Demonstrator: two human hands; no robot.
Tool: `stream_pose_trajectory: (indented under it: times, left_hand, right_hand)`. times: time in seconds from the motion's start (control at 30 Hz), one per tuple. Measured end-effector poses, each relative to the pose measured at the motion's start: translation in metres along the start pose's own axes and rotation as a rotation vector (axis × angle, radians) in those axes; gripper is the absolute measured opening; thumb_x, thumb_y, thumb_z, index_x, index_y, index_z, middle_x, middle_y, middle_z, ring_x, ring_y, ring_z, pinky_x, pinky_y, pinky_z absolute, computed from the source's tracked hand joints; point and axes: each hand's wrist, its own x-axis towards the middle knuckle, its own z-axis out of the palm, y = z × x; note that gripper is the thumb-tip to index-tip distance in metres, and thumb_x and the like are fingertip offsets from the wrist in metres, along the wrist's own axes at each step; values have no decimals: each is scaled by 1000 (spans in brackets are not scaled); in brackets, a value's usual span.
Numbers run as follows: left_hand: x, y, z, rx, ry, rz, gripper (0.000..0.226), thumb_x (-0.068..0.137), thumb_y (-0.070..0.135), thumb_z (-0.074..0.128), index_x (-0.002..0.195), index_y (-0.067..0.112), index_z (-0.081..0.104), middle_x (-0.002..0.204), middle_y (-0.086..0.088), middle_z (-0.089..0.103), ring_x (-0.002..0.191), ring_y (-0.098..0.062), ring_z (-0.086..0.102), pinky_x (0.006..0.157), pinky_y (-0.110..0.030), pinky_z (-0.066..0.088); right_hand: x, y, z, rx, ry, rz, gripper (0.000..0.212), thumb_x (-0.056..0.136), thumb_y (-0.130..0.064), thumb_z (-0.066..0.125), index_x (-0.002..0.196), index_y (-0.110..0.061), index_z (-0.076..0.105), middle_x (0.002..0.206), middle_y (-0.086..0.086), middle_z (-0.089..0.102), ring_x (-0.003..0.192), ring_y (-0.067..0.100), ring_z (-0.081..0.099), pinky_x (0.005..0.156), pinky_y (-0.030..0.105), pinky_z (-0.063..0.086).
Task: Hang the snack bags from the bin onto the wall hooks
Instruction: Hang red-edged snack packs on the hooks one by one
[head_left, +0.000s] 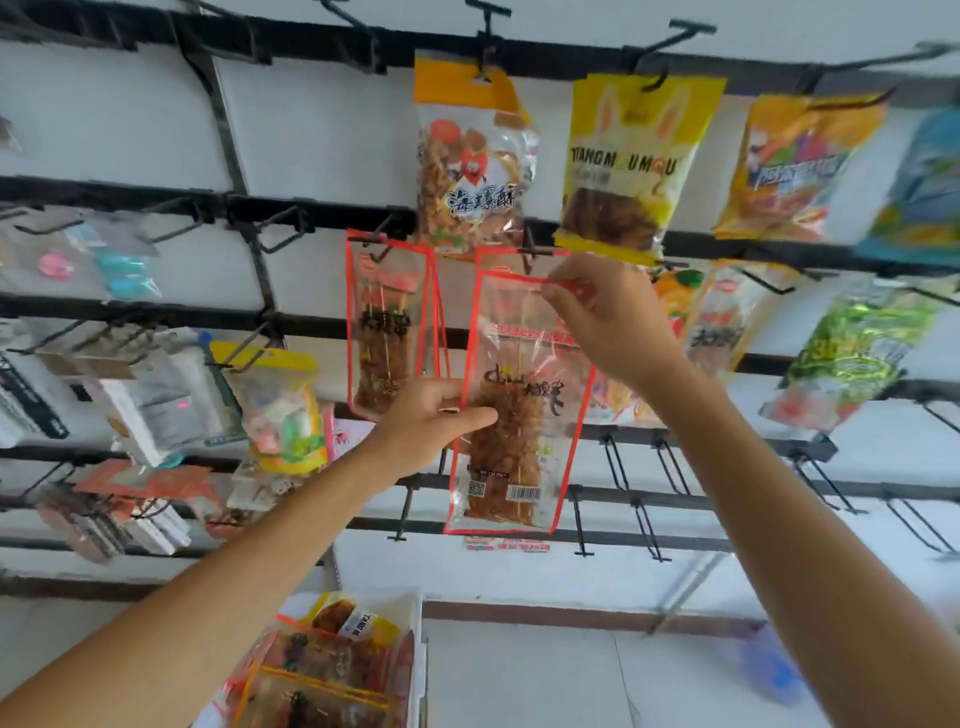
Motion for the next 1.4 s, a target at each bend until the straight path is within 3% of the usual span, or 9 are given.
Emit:
stream_pose_trajectory:
  times: [0.2, 0.33, 0.43, 0.53, 0.6, 0.73, 1.07, 1.27, 1.4]
  left_hand:
    - [33, -10, 14, 95, 12, 38, 15, 91, 22, 64, 104, 17, 71, 103, -6, 73, 93, -15, 70, 91, -43, 55]
    - [50, -3, 14, 211, 166, 238, 25, 95, 18, 55, 119, 27, 56, 104, 21, 64, 97, 0, 62, 87, -27, 50]
    - [58, 1, 7, 515, 348, 448, 58, 93, 13, 52, 147, 19, 34, 136, 6, 49, 120, -5, 49, 104, -17, 37]
    - [66, 0, 0, 943, 473, 679, 71, 85, 11, 57, 150, 9, 28, 156, -15, 23, 144, -27, 26, 117, -45, 22]
    - [74, -1, -2, 1106, 443, 737, 75, 83, 8, 59, 151, 8, 27, 157, -19, 20, 146, -32, 22, 116, -56, 20]
    - [87, 0, -4, 1378, 334, 731, 76, 82, 13, 54, 153, 7, 27, 161, -14, 19, 149, -31, 15, 121, -53, 10]
    - [103, 1, -1, 1385, 418, 773, 71, 82, 14, 50, 151, 6, 33, 158, -18, 25, 148, -33, 19, 121, -52, 8]
    - [106, 1, -1, 1370, 438, 790, 72, 82, 14, 51, 152, 7, 31, 158, -18, 24, 148, -33, 19, 121, -52, 9]
    - [109, -3, -3, 1408, 407, 756, 75, 83, 15, 50, 153, 8, 25, 160, -18, 19, 149, -34, 15, 121, -52, 8]
  right_hand:
    - [10, 44, 11, 60, -139, 18, 13, 93, -22, 60, 93, -11, 69, 77, 3, 67, 71, 16, 62, 67, 33, 48]
    - [21, 57, 25, 112, -162, -77, 11, 92, -18, 60, 91, -11, 68, 78, 1, 68, 69, 15, 62, 64, 30, 49]
    - [31, 63, 35, 138, -120, -63, 9, 92, -16, 60, 90, -13, 69, 76, -8, 63, 68, 10, 58, 64, 17, 44]
    - [40, 66, 45, 180, -68, -28, 11, 93, -17, 60, 90, -10, 68, 73, -10, 59, 68, 8, 54, 63, 11, 39]
    - [44, 67, 49, 199, -45, -25, 14, 93, -19, 60, 91, -8, 68, 74, -7, 60, 68, 7, 54, 63, 11, 39]
    - [47, 70, 52, 231, -26, -54, 10, 93, -15, 60, 87, -8, 65, 71, -11, 57, 67, -1, 54, 62, 8, 37]
    - [48, 70, 52, 294, -26, -101, 17, 94, -14, 60, 79, -19, 54, 64, -18, 50, 59, -4, 50, 58, 8, 34]
    - [49, 73, 55, 352, 78, -75, 20, 94, -18, 60, 79, -6, 59, 61, -9, 44, 56, 2, 37, 55, 21, 31]
    - [53, 73, 60, 357, 35, -31, 19, 94, -20, 57, 85, -3, 60, 70, 7, 61, 62, 17, 57, 57, 36, 49]
